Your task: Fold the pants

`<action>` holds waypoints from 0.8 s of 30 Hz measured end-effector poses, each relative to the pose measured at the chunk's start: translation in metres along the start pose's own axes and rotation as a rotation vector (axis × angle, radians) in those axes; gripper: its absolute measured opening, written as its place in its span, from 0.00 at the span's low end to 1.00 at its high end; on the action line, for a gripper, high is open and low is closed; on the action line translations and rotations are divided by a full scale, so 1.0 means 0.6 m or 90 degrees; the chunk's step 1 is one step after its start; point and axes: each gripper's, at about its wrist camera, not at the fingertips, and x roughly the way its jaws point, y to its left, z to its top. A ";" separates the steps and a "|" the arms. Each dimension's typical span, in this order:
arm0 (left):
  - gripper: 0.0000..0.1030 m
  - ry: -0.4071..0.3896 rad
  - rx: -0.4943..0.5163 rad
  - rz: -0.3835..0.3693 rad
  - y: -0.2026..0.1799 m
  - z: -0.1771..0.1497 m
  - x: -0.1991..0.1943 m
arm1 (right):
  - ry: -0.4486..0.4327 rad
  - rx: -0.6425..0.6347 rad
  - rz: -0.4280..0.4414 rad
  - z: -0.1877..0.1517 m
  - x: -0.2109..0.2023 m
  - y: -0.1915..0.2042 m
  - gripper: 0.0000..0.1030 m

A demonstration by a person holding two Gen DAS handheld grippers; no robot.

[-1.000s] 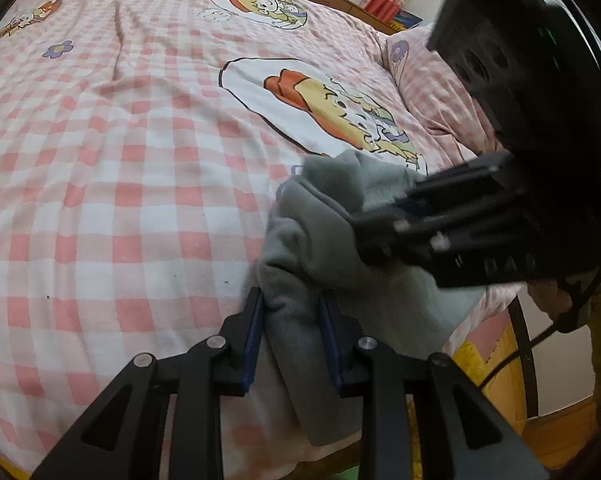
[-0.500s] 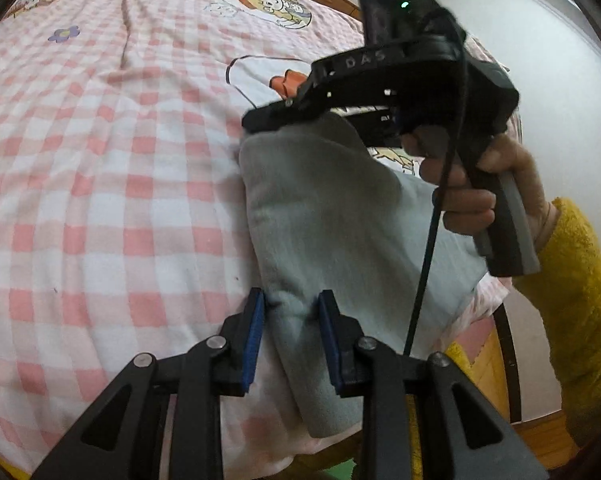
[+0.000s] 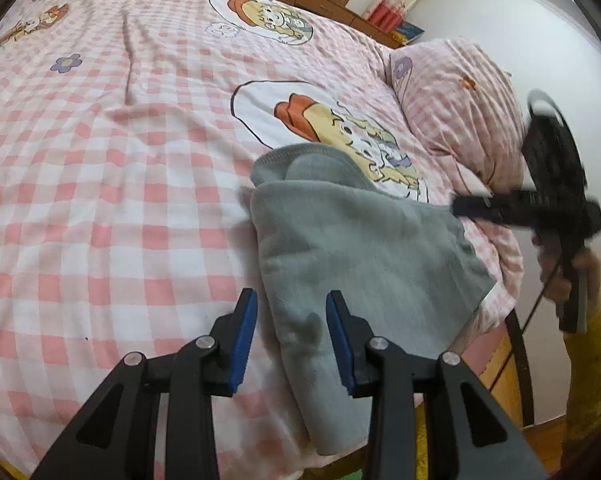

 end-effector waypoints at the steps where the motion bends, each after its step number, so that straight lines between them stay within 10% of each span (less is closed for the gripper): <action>1: 0.35 0.003 0.002 0.005 -0.005 0.002 0.002 | -0.002 0.021 -0.017 -0.018 -0.005 -0.022 0.34; 17: 0.47 0.042 0.013 0.075 -0.018 0.089 0.072 | -0.064 -0.014 -0.102 -0.092 0.022 -0.052 0.34; 19: 0.27 0.032 -0.003 0.049 -0.017 0.103 0.076 | -0.068 -0.029 -0.112 -0.095 0.022 -0.049 0.34; 24: 0.28 -0.049 0.044 0.045 -0.047 0.120 0.024 | -0.073 -0.036 -0.106 -0.096 0.021 -0.052 0.34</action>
